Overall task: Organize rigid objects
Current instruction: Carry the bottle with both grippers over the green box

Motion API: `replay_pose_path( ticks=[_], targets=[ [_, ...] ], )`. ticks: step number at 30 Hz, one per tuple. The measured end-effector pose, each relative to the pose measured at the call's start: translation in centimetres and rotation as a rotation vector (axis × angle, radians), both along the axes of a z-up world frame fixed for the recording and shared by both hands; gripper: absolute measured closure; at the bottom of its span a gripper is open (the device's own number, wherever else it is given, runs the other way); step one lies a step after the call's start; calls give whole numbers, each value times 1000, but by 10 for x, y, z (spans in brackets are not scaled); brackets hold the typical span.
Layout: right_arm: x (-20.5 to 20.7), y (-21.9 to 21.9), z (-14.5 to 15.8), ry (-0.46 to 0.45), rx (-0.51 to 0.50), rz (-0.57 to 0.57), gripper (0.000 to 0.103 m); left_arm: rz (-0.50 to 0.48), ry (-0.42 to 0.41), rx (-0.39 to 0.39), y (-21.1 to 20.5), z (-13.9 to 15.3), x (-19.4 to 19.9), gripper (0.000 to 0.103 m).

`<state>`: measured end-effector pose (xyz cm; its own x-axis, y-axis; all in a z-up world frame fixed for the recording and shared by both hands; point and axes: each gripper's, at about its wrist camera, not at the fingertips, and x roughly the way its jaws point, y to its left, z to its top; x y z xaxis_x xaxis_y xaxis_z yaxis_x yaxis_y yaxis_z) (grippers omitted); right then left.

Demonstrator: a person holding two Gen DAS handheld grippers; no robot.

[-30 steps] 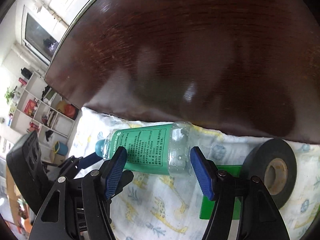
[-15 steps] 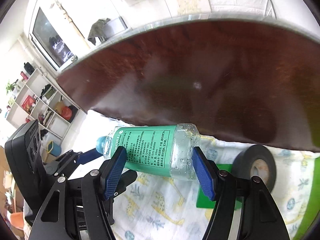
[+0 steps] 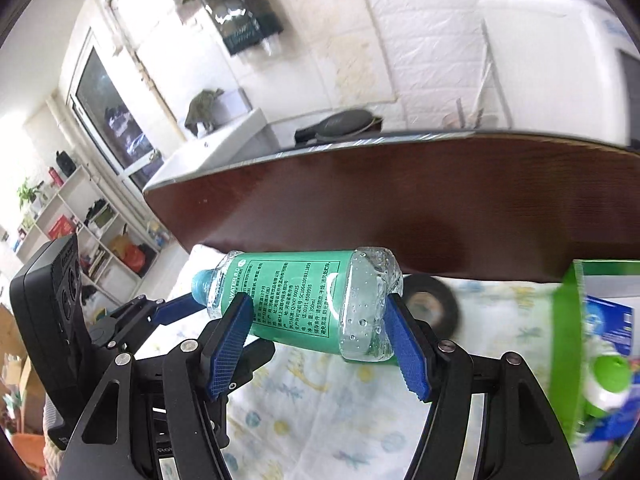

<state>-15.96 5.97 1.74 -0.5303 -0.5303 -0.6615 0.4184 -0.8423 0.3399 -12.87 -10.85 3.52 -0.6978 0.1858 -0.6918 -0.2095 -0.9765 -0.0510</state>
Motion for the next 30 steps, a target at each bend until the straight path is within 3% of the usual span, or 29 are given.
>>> replay_pose_path(
  ticks=[7, 12, 30],
  targets=[
    [31, 61, 24, 77, -18, -86, 35, -82, 44, -25, 78, 19, 22, 21],
    [42, 106, 34, 101, -41, -151, 35, -139, 68, -42, 124, 28, 15, 21],
    [40, 257, 30, 111, -83, -318, 35, -291, 43, -87, 273, 30, -16, 21]
  ],
)
